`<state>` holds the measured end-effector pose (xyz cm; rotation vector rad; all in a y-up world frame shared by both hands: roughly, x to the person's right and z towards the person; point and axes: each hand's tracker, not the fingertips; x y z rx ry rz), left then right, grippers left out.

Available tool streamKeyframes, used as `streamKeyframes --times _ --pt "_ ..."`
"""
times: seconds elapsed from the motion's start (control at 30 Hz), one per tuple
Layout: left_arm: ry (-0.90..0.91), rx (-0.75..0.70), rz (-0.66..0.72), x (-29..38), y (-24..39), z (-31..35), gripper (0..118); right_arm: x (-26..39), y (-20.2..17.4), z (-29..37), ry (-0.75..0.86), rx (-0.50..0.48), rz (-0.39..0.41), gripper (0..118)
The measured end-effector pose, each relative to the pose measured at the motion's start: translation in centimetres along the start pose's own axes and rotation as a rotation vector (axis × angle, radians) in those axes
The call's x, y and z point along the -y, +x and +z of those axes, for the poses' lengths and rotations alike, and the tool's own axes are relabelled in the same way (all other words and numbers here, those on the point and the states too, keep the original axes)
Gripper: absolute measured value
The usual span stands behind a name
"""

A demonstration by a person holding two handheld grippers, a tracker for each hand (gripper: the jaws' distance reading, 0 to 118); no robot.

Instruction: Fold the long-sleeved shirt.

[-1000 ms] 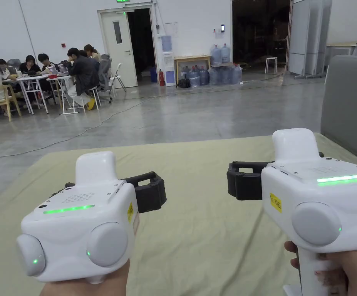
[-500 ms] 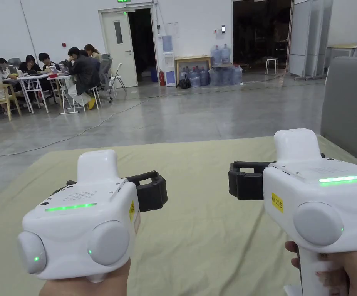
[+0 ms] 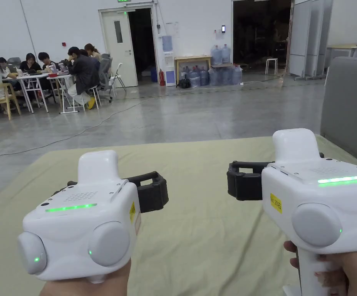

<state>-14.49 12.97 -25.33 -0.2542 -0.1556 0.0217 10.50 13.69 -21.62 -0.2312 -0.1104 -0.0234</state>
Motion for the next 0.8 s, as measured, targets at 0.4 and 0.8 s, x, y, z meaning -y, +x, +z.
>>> streamKeyframes --times 0.4,0.8 --pt "-0.004 0.000 -0.007 0.2 0.0 0.0 118 0.3 -0.1 0.2 0.025 -0.038 -0.031 118" --pt "-0.018 -0.003 -0.005 0.6 -0.2 -0.5 118 1.0 0.0 -0.8 -0.021 -0.020 -0.076 118"
